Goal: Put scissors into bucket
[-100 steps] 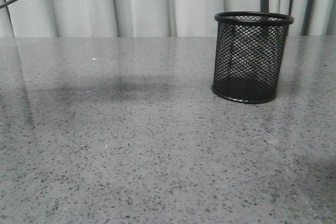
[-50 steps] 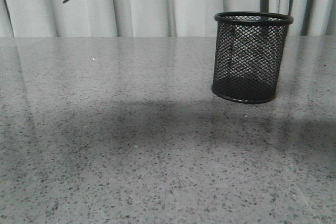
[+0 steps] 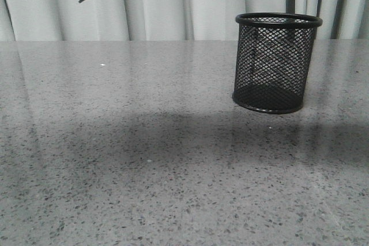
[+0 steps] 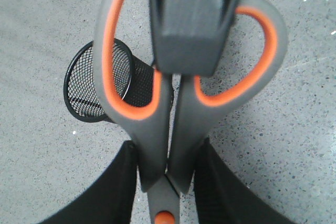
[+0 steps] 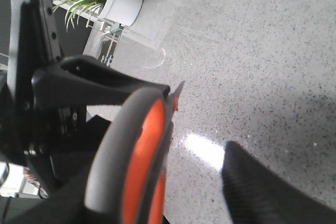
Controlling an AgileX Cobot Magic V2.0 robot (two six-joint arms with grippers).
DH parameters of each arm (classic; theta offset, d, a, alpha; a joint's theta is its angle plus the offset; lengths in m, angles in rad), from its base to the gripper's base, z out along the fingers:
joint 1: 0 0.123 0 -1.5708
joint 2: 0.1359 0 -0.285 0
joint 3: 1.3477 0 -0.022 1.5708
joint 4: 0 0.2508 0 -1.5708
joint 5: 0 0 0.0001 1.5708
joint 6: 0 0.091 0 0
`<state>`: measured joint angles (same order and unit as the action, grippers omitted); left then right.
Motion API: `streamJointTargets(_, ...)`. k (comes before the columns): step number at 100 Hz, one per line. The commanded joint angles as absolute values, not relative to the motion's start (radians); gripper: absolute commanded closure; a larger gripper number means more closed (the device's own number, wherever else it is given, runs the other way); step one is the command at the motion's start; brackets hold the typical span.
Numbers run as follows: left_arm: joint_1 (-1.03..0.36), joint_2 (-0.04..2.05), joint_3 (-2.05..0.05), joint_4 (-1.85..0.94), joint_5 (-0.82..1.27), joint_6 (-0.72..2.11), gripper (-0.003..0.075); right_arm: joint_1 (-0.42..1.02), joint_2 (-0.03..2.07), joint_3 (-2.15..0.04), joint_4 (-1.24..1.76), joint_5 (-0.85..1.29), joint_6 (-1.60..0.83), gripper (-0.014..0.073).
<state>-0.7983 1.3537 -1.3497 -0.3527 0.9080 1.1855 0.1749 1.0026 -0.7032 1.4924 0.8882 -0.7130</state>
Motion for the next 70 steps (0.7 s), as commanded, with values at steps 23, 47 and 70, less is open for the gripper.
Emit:
streamJointTargets(23,-0.807,1.285,-1.383,-0.446,0.786,1.174,0.0713,0.271,1.082,-0.823,1.557,0.941,-0.733,0.0644)
streamJointTargets(47,-0.807,1.195,-1.384,-0.486,0.759,1.174,0.0651,0.373,1.105,-0.926,1.476,0.883,-0.744,0.0657)
streamJointTargets(70,-0.807,1.0,-1.384,-0.563,0.745,1.174,0.0493,0.373,1.105,-1.105,1.216,0.897,-0.603,0.0657)
